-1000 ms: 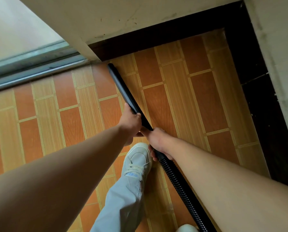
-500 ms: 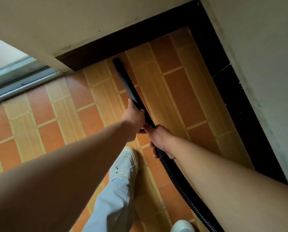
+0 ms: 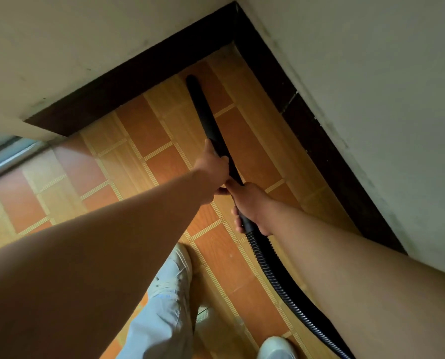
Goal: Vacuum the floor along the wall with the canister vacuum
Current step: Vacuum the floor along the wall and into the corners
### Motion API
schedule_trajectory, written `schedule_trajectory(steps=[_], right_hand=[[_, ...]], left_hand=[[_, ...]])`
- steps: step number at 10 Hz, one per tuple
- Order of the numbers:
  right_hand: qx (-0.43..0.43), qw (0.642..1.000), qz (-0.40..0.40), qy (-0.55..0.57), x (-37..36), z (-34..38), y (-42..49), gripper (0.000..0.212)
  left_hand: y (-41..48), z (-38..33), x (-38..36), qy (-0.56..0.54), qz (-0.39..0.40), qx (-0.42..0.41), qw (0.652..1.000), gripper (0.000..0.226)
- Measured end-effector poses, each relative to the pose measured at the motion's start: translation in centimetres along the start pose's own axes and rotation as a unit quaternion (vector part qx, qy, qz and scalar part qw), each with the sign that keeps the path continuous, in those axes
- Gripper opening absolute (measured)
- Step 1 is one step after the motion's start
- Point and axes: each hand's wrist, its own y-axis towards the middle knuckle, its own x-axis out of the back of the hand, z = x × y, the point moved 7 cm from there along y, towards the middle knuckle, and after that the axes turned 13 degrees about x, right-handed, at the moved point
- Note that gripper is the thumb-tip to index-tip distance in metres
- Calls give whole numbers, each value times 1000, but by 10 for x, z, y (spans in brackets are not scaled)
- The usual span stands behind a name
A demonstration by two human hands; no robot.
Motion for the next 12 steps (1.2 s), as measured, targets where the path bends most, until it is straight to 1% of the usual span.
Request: schedule_trajectory(steps=[2, 3, 4, 6, 7, 8, 9, 10, 12], right_hand=[[0, 999, -29, 44, 22, 7, 7, 62], [-1, 998, -38, 56, 31, 11, 10, 64], [5, 997, -49, 52, 39, 15, 13, 63], [6, 996, -58, 72, 49, 18, 19, 61], [1, 994, -64, 89, 52, 14, 15, 58], [-7, 992, -67, 107, 53, 7, 6, 54], [-13, 991, -62, 122, 52, -4, -6, 51], [-12, 989, -64, 132, 49, -18, -18, 54], [-6, 985, -70, 155, 40, -50, -41, 50]], left_hand=[[19, -28, -20, 25, 16, -21, 999, 70], [22, -40, -26, 18, 30, -25, 999, 66], [24, -49, -33, -3, 53, -9, 999, 60], [29, -60, -42, 15, 75, -6, 997, 58], [30, -58, -48, -14, 82, 13, 996, 60], [24, -53, -55, -4, 79, 19, 997, 62], [19, -42, -63, 1, 77, 26, 997, 69], [7, -29, -71, 22, 79, 21, 996, 73], [-15, 1, -82, 47, 67, 22, 996, 74]])
